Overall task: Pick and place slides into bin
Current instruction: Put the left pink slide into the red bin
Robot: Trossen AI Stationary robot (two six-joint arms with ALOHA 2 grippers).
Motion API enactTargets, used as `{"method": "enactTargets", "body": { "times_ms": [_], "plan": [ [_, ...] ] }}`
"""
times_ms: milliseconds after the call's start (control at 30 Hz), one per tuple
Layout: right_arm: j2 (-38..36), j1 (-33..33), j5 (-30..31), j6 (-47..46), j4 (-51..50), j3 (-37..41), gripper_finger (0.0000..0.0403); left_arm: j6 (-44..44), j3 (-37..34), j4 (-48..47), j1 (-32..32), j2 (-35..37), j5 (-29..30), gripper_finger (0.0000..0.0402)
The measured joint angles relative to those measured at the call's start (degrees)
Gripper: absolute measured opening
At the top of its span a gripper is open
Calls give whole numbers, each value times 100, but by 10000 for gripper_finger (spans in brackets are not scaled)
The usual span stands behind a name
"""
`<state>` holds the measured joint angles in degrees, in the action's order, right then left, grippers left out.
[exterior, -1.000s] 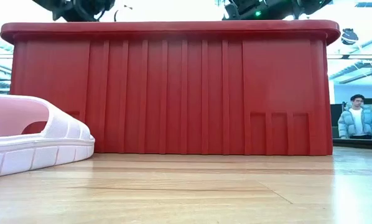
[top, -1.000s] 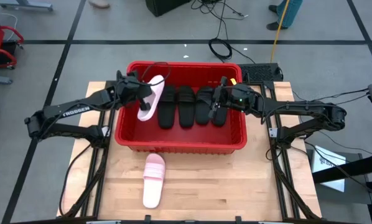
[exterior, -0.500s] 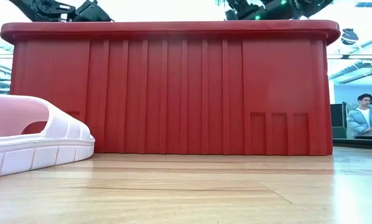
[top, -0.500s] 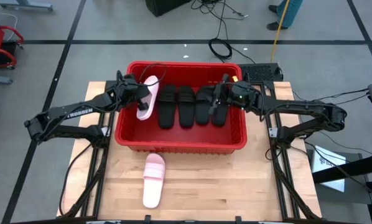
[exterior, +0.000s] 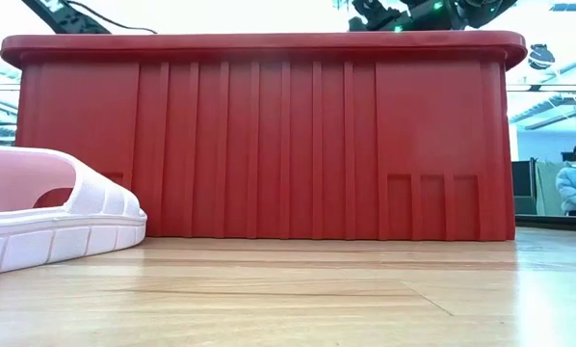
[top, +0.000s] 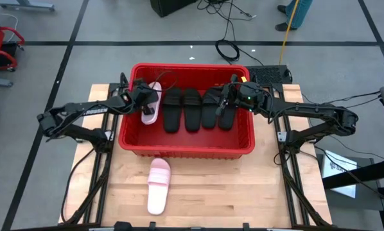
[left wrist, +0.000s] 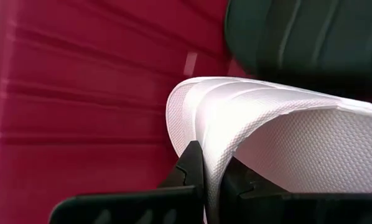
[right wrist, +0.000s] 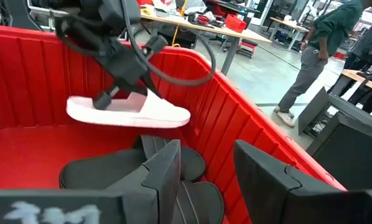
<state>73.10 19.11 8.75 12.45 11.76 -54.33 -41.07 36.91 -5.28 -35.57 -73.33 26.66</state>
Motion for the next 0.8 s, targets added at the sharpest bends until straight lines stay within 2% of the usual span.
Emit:
{"method": "enactTargets", "body": {
  "times_ms": [267,633,800],
  "plan": [
    [0,0,-4,0,-10,0,139,-139,2,298,20,-602,135,4],
    [0,0,-6,3,-1,0,139,-428,0,295,-35,-705,-211,3],
    [0,0,-6,-101,1,0,139,-464,0,294,-46,-698,-254,22]
  ]
}}
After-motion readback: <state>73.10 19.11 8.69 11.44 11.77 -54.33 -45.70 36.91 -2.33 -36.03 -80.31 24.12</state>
